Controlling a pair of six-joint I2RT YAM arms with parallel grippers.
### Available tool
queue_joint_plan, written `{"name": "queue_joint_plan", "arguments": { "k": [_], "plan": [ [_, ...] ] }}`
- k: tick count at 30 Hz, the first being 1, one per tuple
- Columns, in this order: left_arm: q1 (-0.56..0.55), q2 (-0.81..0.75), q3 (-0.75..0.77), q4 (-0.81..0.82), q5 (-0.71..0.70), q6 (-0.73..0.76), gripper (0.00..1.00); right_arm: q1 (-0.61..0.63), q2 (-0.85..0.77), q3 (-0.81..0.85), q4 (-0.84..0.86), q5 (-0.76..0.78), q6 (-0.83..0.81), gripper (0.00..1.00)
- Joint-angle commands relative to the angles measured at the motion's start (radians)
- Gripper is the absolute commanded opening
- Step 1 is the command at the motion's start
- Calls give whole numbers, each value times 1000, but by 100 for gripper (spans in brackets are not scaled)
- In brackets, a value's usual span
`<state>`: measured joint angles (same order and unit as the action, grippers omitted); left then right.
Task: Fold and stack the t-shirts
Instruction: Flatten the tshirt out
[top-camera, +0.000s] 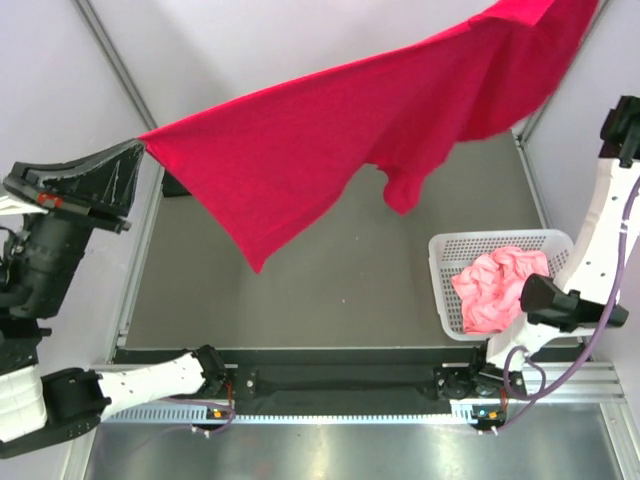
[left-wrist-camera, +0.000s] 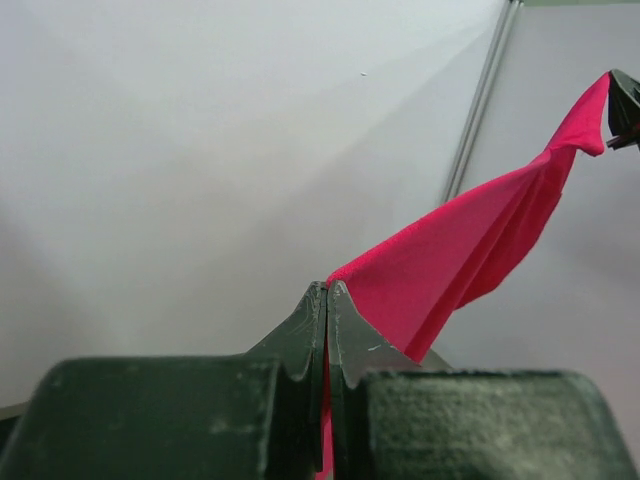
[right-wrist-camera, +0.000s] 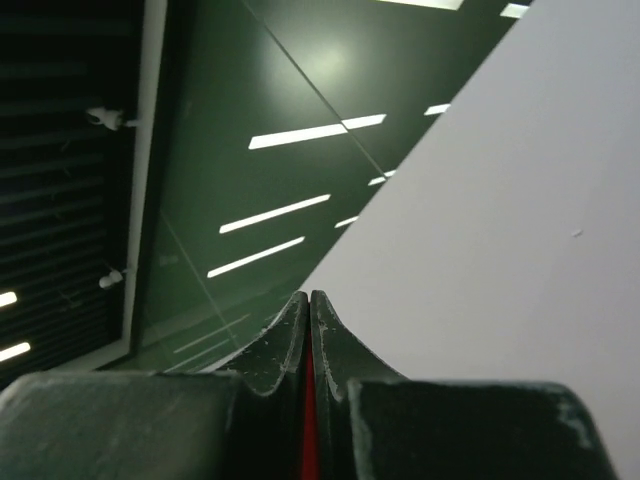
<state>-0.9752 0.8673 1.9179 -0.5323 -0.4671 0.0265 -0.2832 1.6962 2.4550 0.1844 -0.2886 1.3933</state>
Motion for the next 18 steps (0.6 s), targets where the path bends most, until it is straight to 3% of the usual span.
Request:
{"name": "queue_joint_plan", "arguments": {
  "k": [1,6,9,14,18],
  "plan": [
    [3,-20,20,-11,58,-25,0,-36,-47,-11,50,17,108,0],
    [3,-53,3,-21,-8,-37,0,-25,-64,-34,72,-9,150,0],
    [3,-62,-42,-2,-117,1,0,-5,-72,-82,72,-29,132,0],
    [1,-12,-172,130,-377,149,0,99,-66,-172,63,-60,41,0],
    [0,93,-264,305,-473,329,0,171,-44,-188,41,-75,-33,0]
  ]
}}
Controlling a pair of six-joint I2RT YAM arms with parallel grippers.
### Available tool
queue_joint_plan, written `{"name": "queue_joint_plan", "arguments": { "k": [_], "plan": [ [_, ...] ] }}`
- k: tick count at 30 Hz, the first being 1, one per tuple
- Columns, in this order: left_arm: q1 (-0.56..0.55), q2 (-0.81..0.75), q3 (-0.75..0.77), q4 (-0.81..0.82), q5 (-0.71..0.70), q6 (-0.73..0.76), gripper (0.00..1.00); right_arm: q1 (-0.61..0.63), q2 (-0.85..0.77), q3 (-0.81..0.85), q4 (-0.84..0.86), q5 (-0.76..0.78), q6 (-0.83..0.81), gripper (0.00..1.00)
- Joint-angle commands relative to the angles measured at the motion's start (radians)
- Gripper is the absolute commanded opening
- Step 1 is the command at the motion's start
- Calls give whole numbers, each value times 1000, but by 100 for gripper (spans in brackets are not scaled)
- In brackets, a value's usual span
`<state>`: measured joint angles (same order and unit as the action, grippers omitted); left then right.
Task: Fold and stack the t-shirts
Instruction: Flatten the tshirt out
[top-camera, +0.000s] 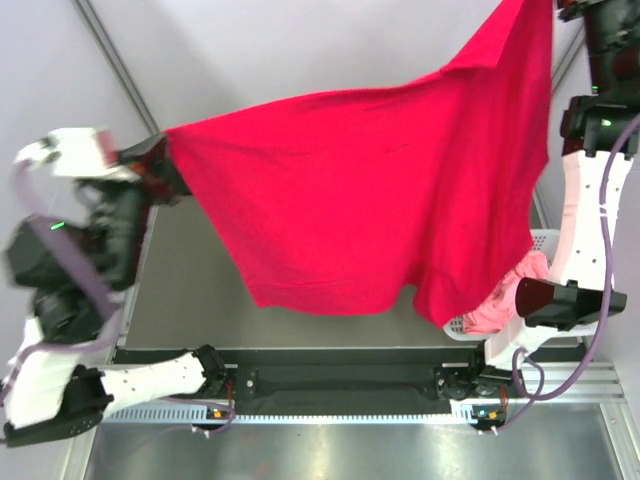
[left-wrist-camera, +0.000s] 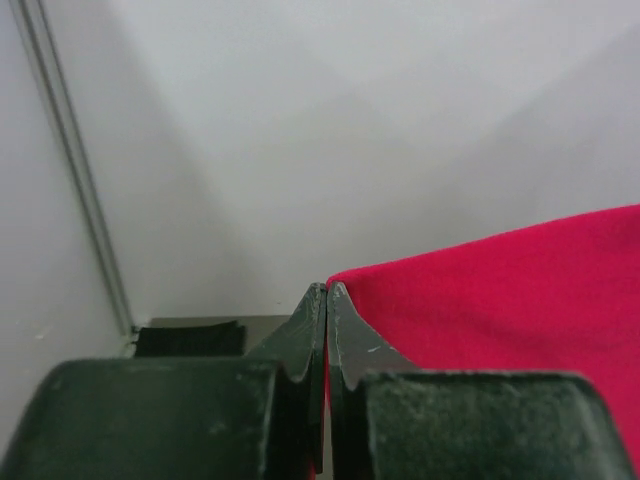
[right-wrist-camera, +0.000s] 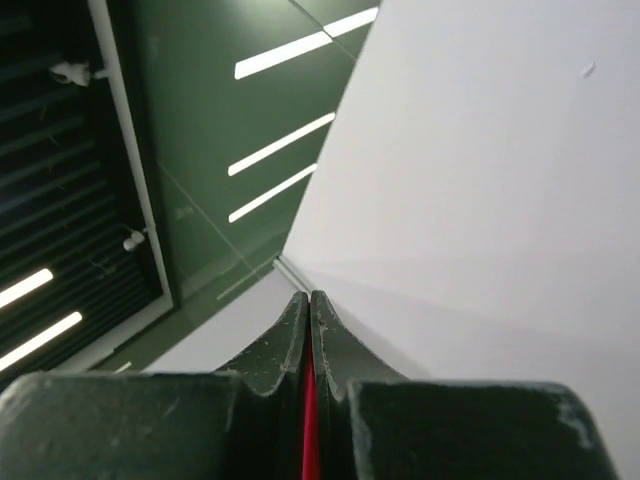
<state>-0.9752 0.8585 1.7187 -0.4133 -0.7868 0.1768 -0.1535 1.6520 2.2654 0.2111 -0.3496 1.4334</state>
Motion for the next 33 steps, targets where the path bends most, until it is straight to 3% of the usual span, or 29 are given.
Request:
{"name": "queue_joint_plan", "arguments": {
  "k": [1,3,4,6,7,10,19,26,33],
  "plan": [
    [1,120,-88,309,-164,269,0,48,3,-12,13,-17,-97,0],
    [18,169,-145,431,-149,340,0,57,15,-18,4,-22,-122,0],
    [86,187,-148,459,-117,339,0,58,18,-20,2,-29,-125,0],
    [217,270,-92,378,-14,252,0,60,32,-20,-1,-35,-134,0],
    [374,299,-70,349,124,131,0,60,40,-18,-4,-37,-140,0],
    [591,393,-27,336,300,-15,0,60,64,-7,-4,-49,-149,0],
    [939,574,133,383,573,-228,0,81,97,-7,-18,-58,-148,0],
    [1046,515,125,372,685,-292,0,127,-26,-98,-61,-84,-186,0],
    [1052,335,68,312,621,-251,0,230,-247,-239,-191,-109,-269,0]
  ]
}}
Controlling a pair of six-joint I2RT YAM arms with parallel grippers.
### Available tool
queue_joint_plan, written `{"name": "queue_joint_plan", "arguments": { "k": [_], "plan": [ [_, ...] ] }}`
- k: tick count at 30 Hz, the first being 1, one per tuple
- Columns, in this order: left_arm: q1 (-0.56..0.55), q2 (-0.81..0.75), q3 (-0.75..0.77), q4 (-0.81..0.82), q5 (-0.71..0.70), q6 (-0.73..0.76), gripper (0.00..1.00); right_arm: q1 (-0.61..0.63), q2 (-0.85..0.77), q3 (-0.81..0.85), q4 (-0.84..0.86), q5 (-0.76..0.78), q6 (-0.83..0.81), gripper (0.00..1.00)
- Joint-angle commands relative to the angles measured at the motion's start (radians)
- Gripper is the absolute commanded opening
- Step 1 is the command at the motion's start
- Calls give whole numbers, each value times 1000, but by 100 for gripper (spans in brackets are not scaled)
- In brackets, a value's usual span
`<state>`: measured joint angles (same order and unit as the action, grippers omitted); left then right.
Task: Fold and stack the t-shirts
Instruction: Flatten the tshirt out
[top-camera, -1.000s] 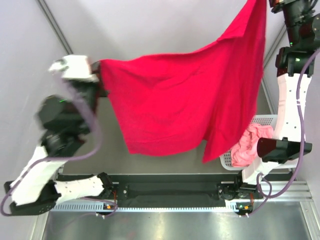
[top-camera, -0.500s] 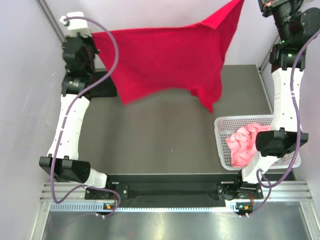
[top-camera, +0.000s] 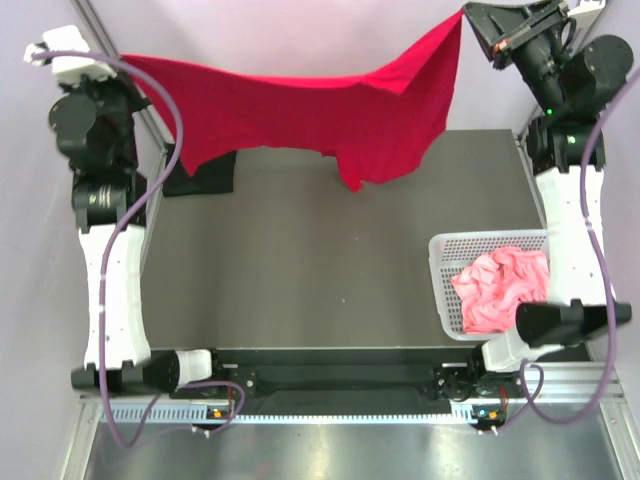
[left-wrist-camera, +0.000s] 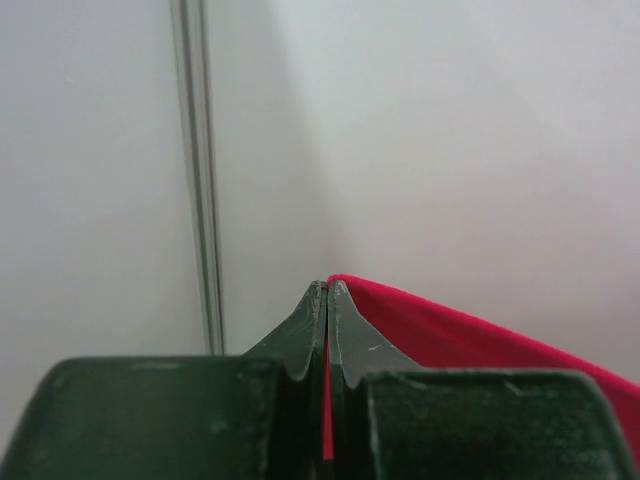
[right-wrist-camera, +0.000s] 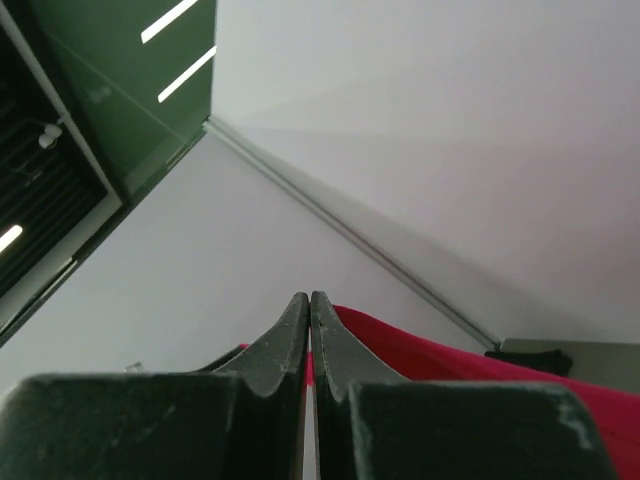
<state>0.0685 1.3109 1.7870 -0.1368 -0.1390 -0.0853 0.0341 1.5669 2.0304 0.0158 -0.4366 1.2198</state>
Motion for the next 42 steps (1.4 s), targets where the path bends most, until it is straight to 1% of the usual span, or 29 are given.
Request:
{"name": "queue_joint_plan", "arguments": {
  "k": [1,3,4,5,6,7,11,15,19,22,24,25,26,27,28,30,31,32,33,34,35,36,38,39,40,41,42],
  "plan": [
    [8,-157,0,29,-57,24,0,53,-185,-7,-13,-30,-65,0],
    [8,-199,-1,13,-99,57,0,78,-249,-12,-100,-36,-86,0],
    [5,-238,-3,13,-146,71,0,85,-274,-15,-121,-43,-88,0],
    [7,-257,-3,9,-163,76,0,98,-316,-16,-138,-47,-89,0],
    [5,-278,-3,11,-177,116,0,102,-338,-16,-178,-48,-89,0],
    [2,-313,-8,14,-189,128,0,105,-378,-16,-194,-56,-89,0],
    [-27,-397,-38,32,-221,179,0,105,-455,27,-273,-57,-77,0],
    [-35,-444,-96,54,-241,197,0,105,-508,-27,-257,-51,-37,0],
    [-36,-427,-146,59,-257,206,0,105,-527,-97,-246,-39,-29,0],
    [-36,-386,-201,77,-266,222,0,107,-518,-197,-208,-40,-14,0],
    [-36,-358,-234,92,-275,226,0,109,-502,-292,-166,-34,-22,0],
    [-35,-339,-285,101,-280,223,0,112,-483,-327,-139,-31,-20,0],
    [-35,-329,-322,124,-280,228,0,127,-472,-396,-116,-24,-25,0],
    [-35,-311,-359,176,-281,232,0,136,-455,-427,-68,-13,-25,0],
    [-36,-299,-421,187,-278,231,0,145,-423,-455,-48,-7,-35,0],
    [-35,-260,-489,228,-264,228,0,176,-380,-518,-24,21,-81,0],
    [-35,-250,-562,250,-261,231,0,184,-331,-542,24,21,-91,0],
    [-33,-234,-599,267,-257,236,0,188,-308,-588,54,21,-95,0],
    [-35,-201,-636,319,-245,248,0,191,-280,-605,106,21,-104,0],
    [-33,-182,-714,353,-235,258,0,194,-221,-621,122,21,-117,0],
    [-35,-158,-750,394,-225,274,0,194,-185,-636,136,19,-137,0],
    [-33,-97,-799,452,-220,286,0,194,-150,-641,153,16,-149,0],
    [-30,-18,-810,489,-218,286,0,191,-41,-638,183,19,-184,0],
    [-30,67,-802,506,-214,285,0,193,-4,-631,199,27,-195,0],
    [-29,111,-793,538,-211,282,0,193,69,-624,210,32,-201,0],
    [-26,157,-781,555,-211,272,0,191,108,-595,226,36,-216,0],
    [-22,245,-766,568,-200,253,0,191,152,-573,227,32,-220,0]
  ]
}}
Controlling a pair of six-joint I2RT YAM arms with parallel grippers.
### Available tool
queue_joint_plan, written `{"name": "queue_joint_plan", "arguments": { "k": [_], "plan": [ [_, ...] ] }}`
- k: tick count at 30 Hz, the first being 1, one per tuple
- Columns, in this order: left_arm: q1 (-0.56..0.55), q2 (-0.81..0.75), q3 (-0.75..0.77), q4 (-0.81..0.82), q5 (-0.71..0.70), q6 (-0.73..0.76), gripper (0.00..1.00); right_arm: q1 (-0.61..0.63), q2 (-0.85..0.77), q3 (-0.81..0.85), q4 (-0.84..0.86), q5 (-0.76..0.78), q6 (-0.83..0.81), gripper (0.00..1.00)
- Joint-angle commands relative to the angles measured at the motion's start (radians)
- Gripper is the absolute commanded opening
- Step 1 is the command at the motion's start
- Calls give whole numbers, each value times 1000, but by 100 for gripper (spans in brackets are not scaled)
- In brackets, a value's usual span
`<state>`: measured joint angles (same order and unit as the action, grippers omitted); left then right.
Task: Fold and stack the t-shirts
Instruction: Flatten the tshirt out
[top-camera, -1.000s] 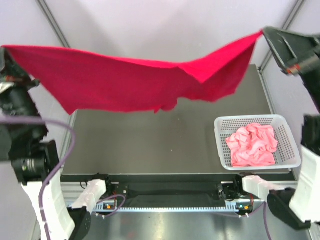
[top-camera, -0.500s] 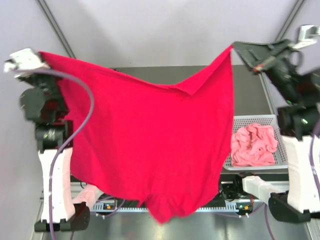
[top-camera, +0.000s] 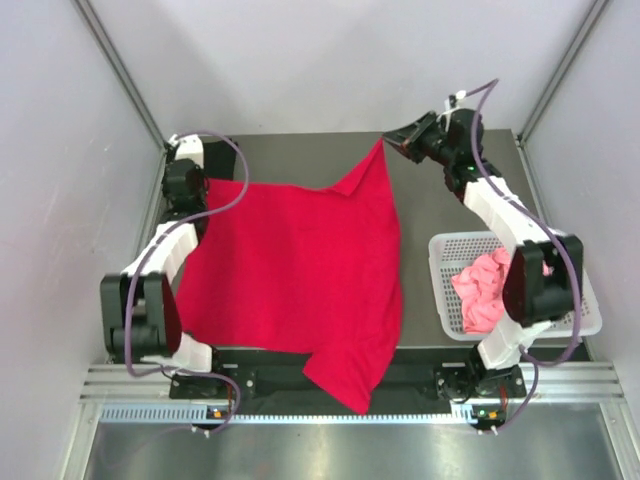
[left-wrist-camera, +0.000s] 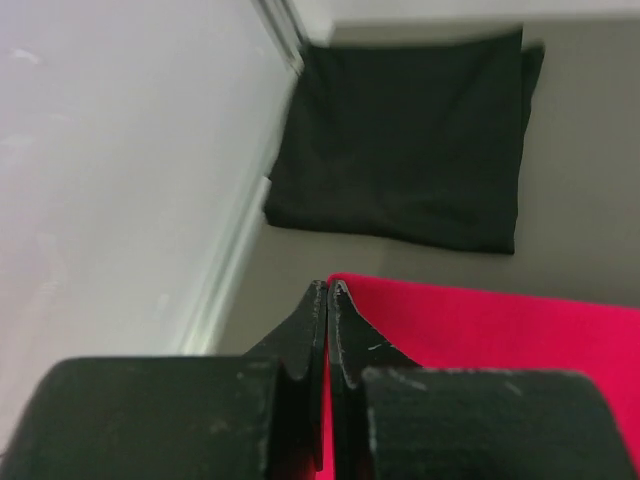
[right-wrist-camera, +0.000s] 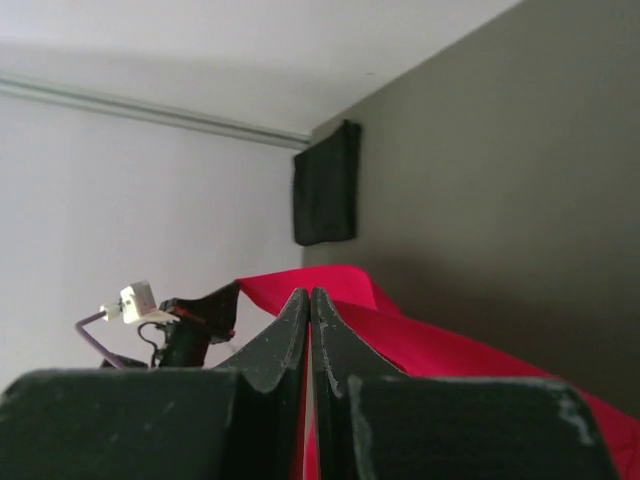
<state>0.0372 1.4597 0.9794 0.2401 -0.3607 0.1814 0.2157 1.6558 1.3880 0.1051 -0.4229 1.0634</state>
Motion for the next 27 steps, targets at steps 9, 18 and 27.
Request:
{"name": "queue_joint_plan", "arguments": {
  "k": [9,18,27],
  "plan": [
    [10,482,375,122,57,-92,0,-39,487,382,136,-30,-42,0],
    [23,550,453,81,13,-128,0,-85,611,555,145,-68,-13,0],
    [67,484,423,22,52,-178,0,-62,554,516,208,-97,44,0]
  ]
}}
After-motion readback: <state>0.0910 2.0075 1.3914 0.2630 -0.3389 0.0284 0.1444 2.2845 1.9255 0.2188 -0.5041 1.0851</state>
